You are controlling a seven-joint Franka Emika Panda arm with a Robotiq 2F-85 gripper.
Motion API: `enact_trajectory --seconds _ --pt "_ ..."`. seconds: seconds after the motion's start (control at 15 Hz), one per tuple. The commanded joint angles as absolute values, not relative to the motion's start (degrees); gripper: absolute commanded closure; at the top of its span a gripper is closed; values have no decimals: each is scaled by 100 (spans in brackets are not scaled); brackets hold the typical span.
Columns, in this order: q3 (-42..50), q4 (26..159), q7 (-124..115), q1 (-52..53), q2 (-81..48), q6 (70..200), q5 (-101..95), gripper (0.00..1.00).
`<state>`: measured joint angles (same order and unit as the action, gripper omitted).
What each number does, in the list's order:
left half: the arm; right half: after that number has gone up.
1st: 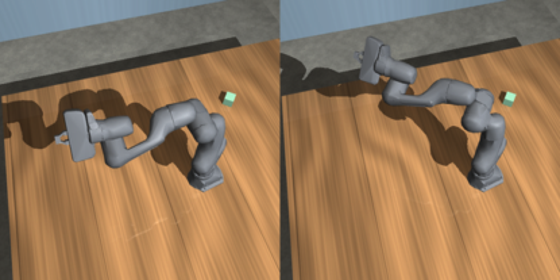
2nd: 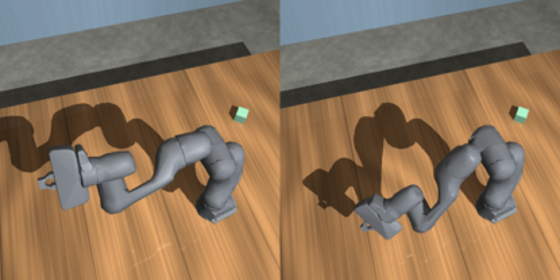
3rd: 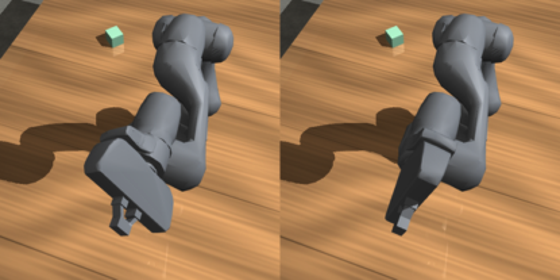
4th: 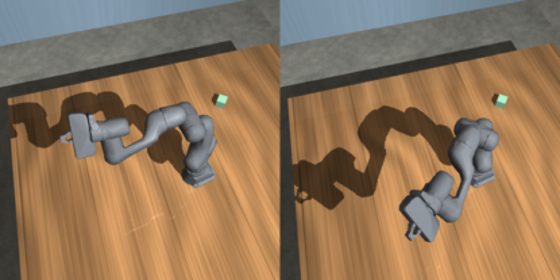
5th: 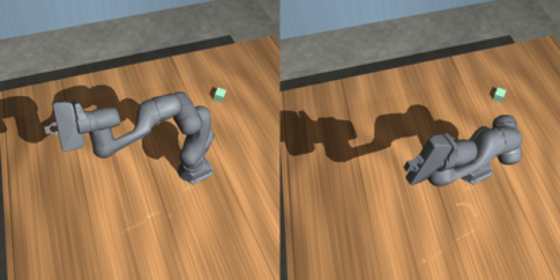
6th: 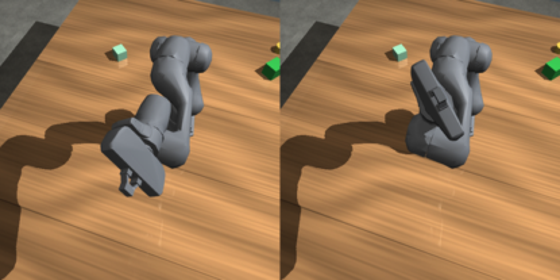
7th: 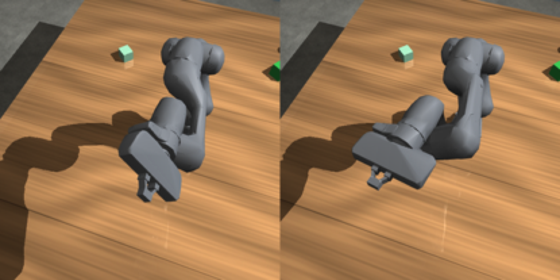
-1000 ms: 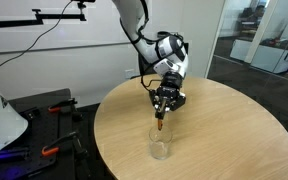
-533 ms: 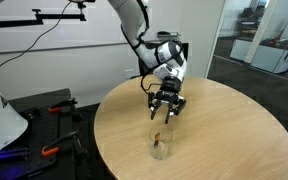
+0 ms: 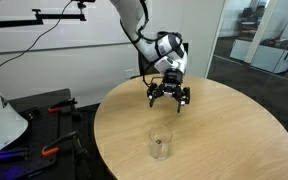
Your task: Put the pen in the cup[
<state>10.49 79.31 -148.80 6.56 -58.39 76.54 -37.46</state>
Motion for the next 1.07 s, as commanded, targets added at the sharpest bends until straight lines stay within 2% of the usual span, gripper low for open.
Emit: enact_trajectory --seconds 0.0,0.47,1.0 --pt "1755 8155 -14902 1302 -5301 7678 -3347 0" --pt "2770 8210 -14939 2217 -4941 7673 -3027 0" --pt "2690 8027 -14877 2132 -5127 7652 -3149 0"
